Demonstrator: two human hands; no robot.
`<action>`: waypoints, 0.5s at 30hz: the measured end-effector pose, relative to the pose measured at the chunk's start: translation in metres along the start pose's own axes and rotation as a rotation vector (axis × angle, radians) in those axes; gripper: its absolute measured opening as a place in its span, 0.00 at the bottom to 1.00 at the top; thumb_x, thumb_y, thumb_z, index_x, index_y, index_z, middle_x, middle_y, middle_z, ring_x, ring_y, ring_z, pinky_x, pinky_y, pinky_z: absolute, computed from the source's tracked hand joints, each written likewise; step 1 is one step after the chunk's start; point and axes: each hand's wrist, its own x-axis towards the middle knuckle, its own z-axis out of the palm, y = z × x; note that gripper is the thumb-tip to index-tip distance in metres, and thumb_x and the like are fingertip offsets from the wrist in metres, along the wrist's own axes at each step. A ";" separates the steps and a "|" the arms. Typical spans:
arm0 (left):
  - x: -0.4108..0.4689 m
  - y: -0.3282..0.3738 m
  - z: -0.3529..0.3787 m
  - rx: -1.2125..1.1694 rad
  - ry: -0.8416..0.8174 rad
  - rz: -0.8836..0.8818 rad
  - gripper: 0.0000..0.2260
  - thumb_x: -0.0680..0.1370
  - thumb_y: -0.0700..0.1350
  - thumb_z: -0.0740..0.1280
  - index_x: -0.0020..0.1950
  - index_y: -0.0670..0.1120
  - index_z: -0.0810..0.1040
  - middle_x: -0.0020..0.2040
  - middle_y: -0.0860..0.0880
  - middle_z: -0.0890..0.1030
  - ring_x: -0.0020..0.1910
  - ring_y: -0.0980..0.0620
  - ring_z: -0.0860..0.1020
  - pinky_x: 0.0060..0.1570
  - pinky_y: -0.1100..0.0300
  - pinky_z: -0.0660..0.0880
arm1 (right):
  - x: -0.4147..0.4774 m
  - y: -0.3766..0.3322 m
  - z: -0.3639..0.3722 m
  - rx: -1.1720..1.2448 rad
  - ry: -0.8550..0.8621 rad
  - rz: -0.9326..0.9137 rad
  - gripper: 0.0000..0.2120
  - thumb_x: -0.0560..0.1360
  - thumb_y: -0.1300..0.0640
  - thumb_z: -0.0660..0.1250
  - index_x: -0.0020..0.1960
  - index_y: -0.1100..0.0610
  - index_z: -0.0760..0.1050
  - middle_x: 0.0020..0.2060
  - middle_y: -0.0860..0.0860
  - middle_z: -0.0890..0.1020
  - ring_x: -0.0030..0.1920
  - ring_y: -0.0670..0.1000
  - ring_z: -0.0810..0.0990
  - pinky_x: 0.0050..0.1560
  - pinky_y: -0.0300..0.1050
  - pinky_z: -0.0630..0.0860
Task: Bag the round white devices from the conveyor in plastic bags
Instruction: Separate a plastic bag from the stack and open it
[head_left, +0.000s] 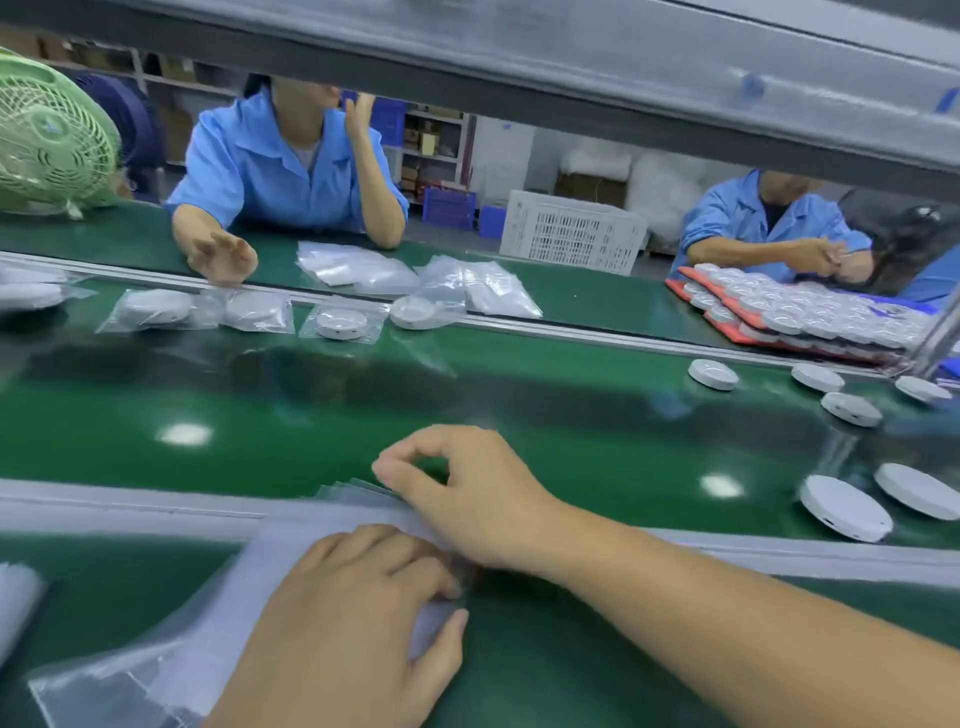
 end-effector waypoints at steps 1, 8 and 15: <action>-0.001 0.000 0.000 0.012 -0.019 -0.015 0.11 0.70 0.61 0.64 0.45 0.62 0.83 0.44 0.64 0.82 0.47 0.58 0.80 0.48 0.59 0.76 | -0.022 0.000 -0.003 -0.036 -0.009 -0.036 0.11 0.78 0.38 0.64 0.52 0.41 0.82 0.54 0.35 0.83 0.58 0.36 0.78 0.61 0.38 0.74; -0.004 0.006 -0.005 0.057 -0.031 -0.064 0.14 0.72 0.66 0.58 0.49 0.66 0.80 0.47 0.70 0.79 0.52 0.65 0.76 0.55 0.60 0.72 | -0.103 0.026 -0.011 -0.155 0.169 0.002 0.16 0.79 0.36 0.60 0.56 0.41 0.81 0.59 0.36 0.79 0.67 0.39 0.68 0.70 0.44 0.66; -0.006 0.006 -0.008 0.040 -0.030 -0.083 0.10 0.68 0.65 0.64 0.45 0.67 0.81 0.44 0.70 0.79 0.48 0.63 0.78 0.50 0.58 0.76 | -0.099 0.025 -0.009 -0.255 0.103 -0.017 0.20 0.78 0.33 0.58 0.57 0.40 0.82 0.61 0.33 0.75 0.68 0.35 0.62 0.72 0.42 0.61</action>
